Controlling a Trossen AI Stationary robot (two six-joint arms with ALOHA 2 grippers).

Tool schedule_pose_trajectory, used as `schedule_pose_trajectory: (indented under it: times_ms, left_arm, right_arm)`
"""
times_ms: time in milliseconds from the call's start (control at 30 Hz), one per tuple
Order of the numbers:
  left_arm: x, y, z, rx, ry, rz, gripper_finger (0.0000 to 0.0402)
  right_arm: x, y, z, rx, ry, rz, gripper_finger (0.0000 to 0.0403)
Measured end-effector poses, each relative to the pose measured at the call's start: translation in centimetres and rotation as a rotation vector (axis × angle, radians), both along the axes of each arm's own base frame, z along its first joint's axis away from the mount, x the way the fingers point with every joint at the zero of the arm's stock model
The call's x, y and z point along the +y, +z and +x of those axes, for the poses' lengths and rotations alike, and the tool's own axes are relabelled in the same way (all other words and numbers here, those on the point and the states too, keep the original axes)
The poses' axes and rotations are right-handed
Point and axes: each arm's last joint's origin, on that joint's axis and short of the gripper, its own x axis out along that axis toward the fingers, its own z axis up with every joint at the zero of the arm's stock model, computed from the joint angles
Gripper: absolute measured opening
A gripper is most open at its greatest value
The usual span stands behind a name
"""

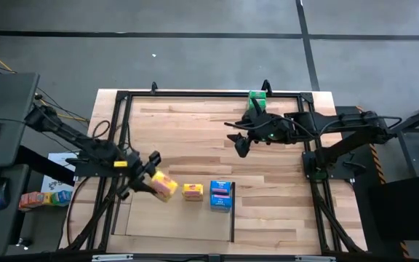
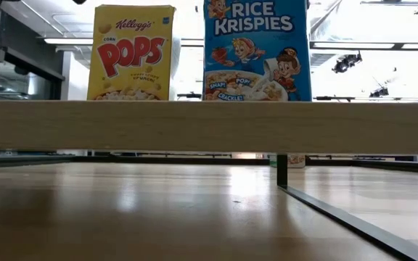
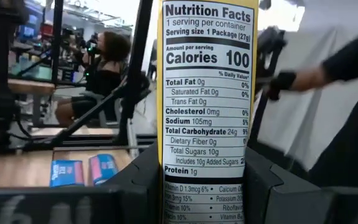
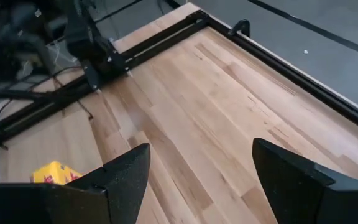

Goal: Stack cereal on shelf
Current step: Put the yellow cereal box on the shelf aligned with the yellow cereal box

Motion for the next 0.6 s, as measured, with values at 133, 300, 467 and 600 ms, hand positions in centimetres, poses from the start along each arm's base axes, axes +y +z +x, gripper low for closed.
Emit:
schedule_pose_trajectory:
  times_ms: [133,300,467,600]
  left_arm:
    - [-0.9,-1.6,1.5,0.038,-0.051,0.079,0.0121]
    - [-2.2,-2.7,2.7,0.045,-0.116,0.055,0.0122]
    - [-2.8,-3.2,3.3,0.043,-0.041,0.036,0.0122]
    - [-2.9,-3.8,3.7,0.077,0.039,0.033,0.0122]
  right_arm:
    - [0.0,-0.1,0.1,-0.008,-0.030,0.028,0.0272]
    - [0.0,0.4,0.6,-0.122,-0.087,0.131,0.0272]
    - [1.1,2.4,3.0,-0.438,0.028,0.260,0.0272]
    - [3.8,2.5,5.9,-0.505,0.213,0.276,0.0272]
